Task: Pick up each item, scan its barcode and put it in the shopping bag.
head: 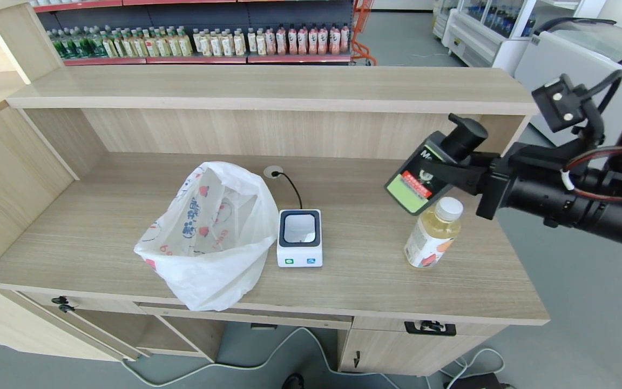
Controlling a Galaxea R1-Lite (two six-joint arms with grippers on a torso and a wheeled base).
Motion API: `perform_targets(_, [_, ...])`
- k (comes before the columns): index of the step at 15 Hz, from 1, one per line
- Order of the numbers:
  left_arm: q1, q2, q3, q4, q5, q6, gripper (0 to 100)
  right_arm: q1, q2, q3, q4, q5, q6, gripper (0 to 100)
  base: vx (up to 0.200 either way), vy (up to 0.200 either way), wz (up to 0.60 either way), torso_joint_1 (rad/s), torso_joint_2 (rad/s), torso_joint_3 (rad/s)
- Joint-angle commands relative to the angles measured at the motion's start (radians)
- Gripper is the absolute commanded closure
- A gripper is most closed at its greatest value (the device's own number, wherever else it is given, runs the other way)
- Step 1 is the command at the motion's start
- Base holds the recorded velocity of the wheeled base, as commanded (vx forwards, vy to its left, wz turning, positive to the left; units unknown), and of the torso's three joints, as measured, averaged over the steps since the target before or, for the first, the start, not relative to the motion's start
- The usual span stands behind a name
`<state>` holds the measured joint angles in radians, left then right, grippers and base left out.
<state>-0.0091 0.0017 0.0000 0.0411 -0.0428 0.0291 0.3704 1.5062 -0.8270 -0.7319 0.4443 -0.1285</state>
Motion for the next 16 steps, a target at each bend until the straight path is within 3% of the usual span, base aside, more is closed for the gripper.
perform_targets(1, [0.0,0.0,0.0,0.0,0.0,0.0,0,-0.114,-0.133,0.034,0.052,-0.013,-0.306,100,0.0,0.0,0.0,0.0,0.0,0.0])
perform_targets(4, [0.0,0.0,0.0,0.0,0.0,0.0,0,-0.154,-0.193,0.062,0.032,-0.012,-0.603,100,0.0,0.0,0.0,0.0,0.0,0.0])
perform_targets(6, [0.0,0.0,0.0,0.0,0.0,0.0,0,-0.171,-0.236,0.083,0.011,0.044,-0.876,100,0.0,0.0,0.0,0.0,0.0,0.0])
perform_targets(7, [0.0,0.0,0.0,0.0,0.0,0.0,0,-0.171,-0.245,0.086,0.011,0.114,-0.93,100,0.0,0.0,0.0,0.0,0.0,0.0])
perform_targets(8, [0.0,0.0,0.0,0.0,0.0,0.0,0,-0.174,-0.247,0.075,-0.003,0.294,-1.051,100,0.0,0.0,0.0,0.0,0.0,0.0])
perform_targets(10, [0.0,0.0,0.0,0.0,0.0,0.0,0,-0.166,-0.258,0.068,-0.052,0.524,-1.343,100,0.0,0.0,0.0,0.0,0.0,0.0])
perform_targets(12, [0.0,0.0,0.0,0.0,0.0,0.0,0,-0.165,-0.279,0.072,-0.118,0.633,-1.625,100,0.0,0.0,0.0,0.0,0.0,0.0])
perform_targets(13, [0.0,0.0,0.0,0.0,0.0,0.0,0,-0.15,-0.293,0.088,-0.15,0.694,-1.86,100,0.0,0.0,0.0,0.0,0.0,0.0])
perform_targets(16, [0.0,0.0,0.0,0.0,0.0,0.0,0,-0.028,-0.314,0.135,-0.078,0.751,-2.218,100,0.0,0.0,0.0,0.0,0.0,0.0])
